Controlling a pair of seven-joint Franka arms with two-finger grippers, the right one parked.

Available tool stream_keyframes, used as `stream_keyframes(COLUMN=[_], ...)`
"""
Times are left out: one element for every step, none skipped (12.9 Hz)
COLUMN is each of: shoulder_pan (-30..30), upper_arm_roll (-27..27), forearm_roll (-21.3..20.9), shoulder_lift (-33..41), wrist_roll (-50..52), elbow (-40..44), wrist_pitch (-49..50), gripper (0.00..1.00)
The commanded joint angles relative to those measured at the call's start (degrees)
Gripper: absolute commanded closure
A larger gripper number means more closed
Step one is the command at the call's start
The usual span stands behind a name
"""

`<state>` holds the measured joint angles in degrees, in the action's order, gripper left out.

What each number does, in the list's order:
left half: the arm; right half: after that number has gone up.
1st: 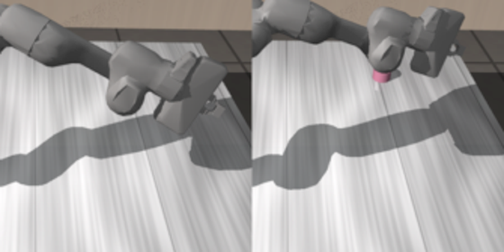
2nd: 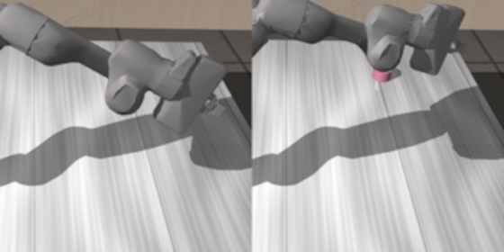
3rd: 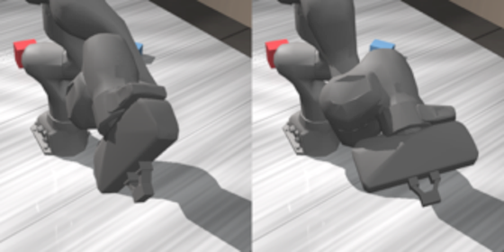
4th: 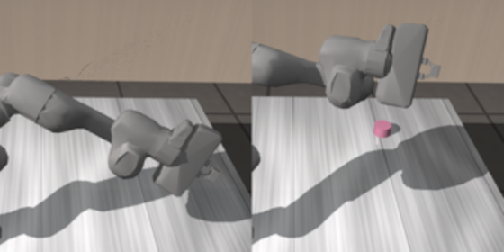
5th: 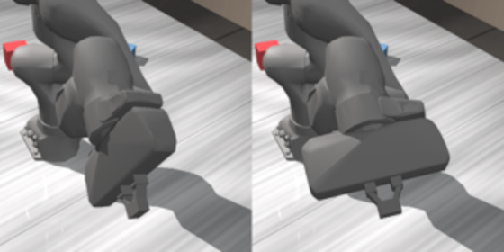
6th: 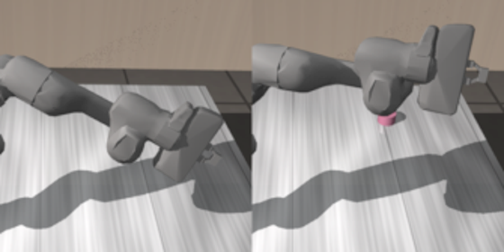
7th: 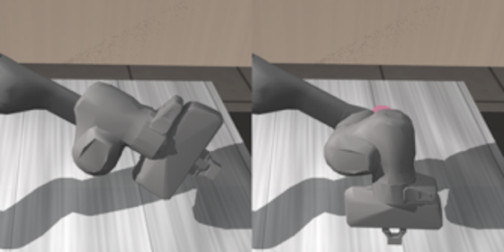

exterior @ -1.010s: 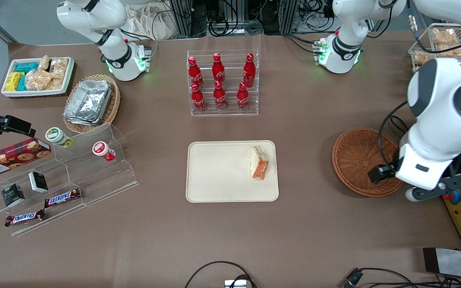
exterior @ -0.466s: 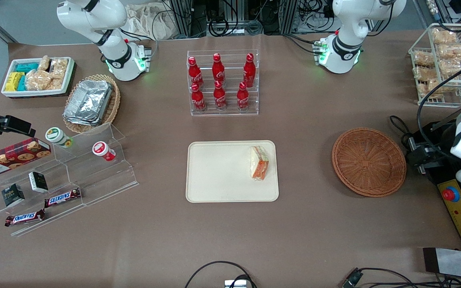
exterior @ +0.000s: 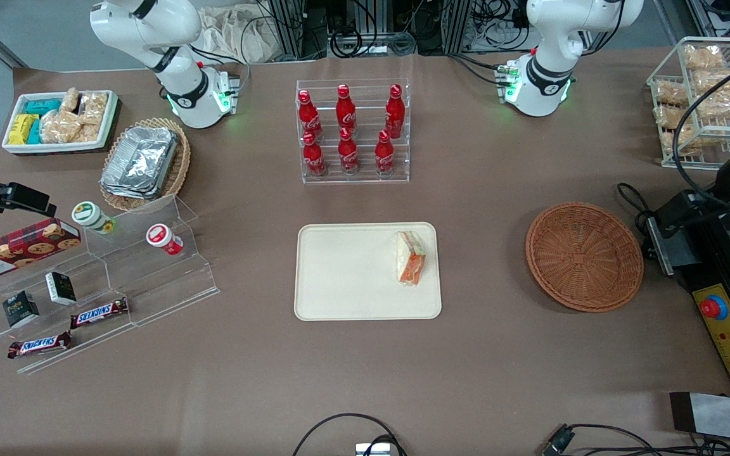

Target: Place sandwich from basket to tray

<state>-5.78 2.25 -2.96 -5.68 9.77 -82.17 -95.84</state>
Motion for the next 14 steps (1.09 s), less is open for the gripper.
stream_keyframes(shoulder_pan=[-0.38, -0.38, -0.38, -0.38, -0.38, -0.38, -0.38, -0.46, -0.64, -0.64, -0.73, -0.64, -0.64, -0.55], upper_arm_roll=[0.13, 0.13, 0.13, 0.13, 0.13, 0.13, 0.13, 0.3, 0.48, 0.48, 0.48, 0.48, 0.48, 0.48], forearm_roll=[1.2, 1.55, 1.82, 1.91, 1.99, 1.99, 1.99, 2.08, 2.0, 1.99, 1.99, 1.91, 1.82, 1.73], shoulder_lift=[3.65, 4.35, 5.14, 6.02, 6.38, 6.64, 6.65, 6.04, 5.07, 4.98, 4.89, 4.89, 4.63, 4.36], wrist_roll=[-0.98, -2.37, -3.86, -4.31, -4.32, -4.23, -4.23, -4.14, -4.23, -4.14, -3.8, -3.79, -3.79, -3.79], elbow=[-1.85, -1.94, -2.38, -3.16, -3.61, -3.7, -3.7, -3.35, -2.91, -2.91, -2.91, -2.91, -2.73, -2.56], wrist_pitch=[2.23, 2.94, 4.07, 4.78, 4.79, 4.79, 4.79, 5.05, 5.31, 5.4, 5.4, 5.4, 5.32, 5.23], gripper=[0.0, 0.0, 0.0, 0.0, 0.0, 0.0, 0.0, 0.0, 0.0, 0.0, 0.0, 0.0, 0.0, 0.0])
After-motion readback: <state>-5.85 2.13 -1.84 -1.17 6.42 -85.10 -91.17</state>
